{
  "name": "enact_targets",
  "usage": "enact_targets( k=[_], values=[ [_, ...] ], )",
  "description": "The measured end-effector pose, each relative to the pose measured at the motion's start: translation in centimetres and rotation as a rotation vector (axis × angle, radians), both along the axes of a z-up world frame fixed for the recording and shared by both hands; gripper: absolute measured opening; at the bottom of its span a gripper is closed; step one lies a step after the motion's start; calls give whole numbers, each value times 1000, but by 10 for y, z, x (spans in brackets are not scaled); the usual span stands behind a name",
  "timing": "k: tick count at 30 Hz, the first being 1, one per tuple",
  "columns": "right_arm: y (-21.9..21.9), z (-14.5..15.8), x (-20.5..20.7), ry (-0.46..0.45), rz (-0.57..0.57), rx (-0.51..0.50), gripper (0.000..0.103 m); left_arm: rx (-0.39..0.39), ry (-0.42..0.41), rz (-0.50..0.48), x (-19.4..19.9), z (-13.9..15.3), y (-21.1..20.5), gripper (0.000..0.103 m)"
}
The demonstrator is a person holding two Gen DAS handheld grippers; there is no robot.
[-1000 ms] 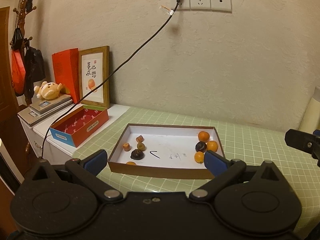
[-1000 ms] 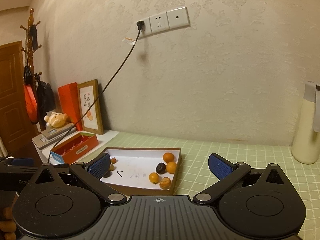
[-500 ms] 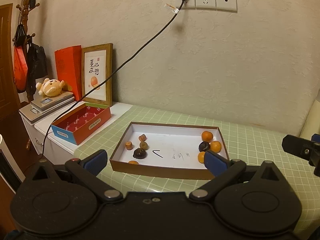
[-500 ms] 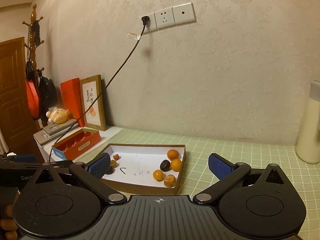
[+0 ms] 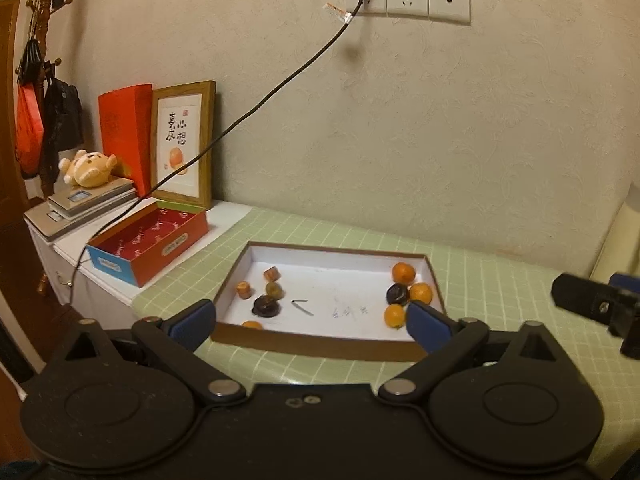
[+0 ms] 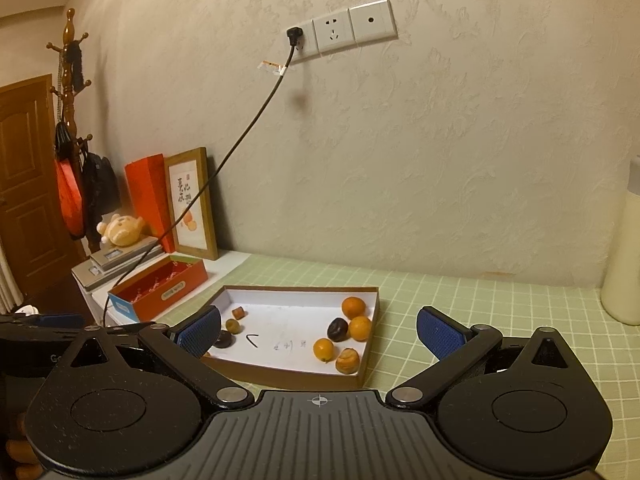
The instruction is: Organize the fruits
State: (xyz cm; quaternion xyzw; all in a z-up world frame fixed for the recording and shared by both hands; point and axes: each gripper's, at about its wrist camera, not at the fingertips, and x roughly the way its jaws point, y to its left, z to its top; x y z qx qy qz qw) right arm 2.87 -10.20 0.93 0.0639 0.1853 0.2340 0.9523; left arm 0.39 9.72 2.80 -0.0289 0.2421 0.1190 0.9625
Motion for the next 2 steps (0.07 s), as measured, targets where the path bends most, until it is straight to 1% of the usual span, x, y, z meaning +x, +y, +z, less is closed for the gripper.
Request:
enact_targets(
  k=[2],
  values=[
    [0,-1,4,6,8,12,103,9,-8,11,5,-1,0,92]
  ],
)
